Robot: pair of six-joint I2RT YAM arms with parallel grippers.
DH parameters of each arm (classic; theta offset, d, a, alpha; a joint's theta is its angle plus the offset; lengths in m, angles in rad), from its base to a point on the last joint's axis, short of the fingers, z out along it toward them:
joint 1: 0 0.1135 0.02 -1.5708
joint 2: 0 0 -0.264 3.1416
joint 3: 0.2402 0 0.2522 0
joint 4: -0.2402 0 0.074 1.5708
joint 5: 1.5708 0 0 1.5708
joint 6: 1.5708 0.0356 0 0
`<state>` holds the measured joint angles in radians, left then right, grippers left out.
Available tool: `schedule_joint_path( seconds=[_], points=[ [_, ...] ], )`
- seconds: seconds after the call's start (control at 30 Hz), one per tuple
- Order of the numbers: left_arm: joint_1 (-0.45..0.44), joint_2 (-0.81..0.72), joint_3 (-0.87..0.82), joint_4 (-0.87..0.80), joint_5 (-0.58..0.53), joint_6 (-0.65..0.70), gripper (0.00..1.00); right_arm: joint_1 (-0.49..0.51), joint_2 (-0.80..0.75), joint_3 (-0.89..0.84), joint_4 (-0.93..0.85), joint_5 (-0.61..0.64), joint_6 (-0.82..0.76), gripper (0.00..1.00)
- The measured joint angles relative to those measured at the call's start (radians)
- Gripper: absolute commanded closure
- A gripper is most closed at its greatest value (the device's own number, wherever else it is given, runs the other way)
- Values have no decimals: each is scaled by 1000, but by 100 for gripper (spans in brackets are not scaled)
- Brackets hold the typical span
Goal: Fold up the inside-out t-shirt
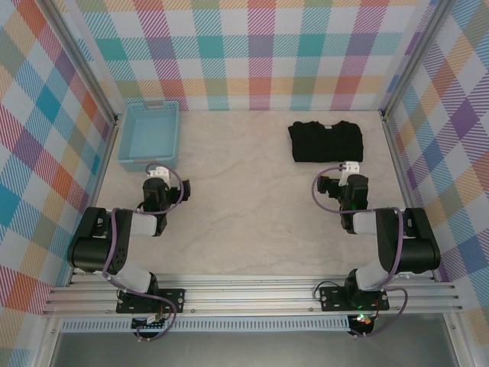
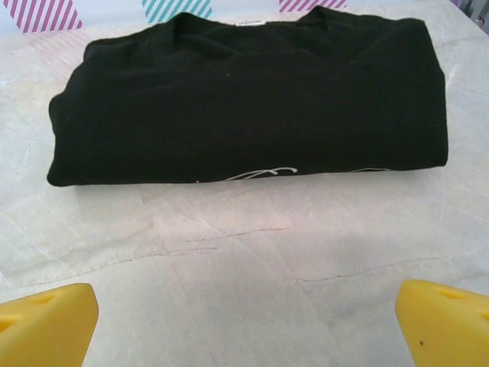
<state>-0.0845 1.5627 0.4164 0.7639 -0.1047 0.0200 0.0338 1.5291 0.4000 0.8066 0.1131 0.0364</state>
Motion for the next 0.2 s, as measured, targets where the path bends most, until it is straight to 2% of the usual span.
schedule_joint_path(
  seconds=[0.2],
  points=[
    [0, 0, 0, 0, 8, 0, 0, 0, 0, 0, 9, -3, 0, 0]
  ],
)
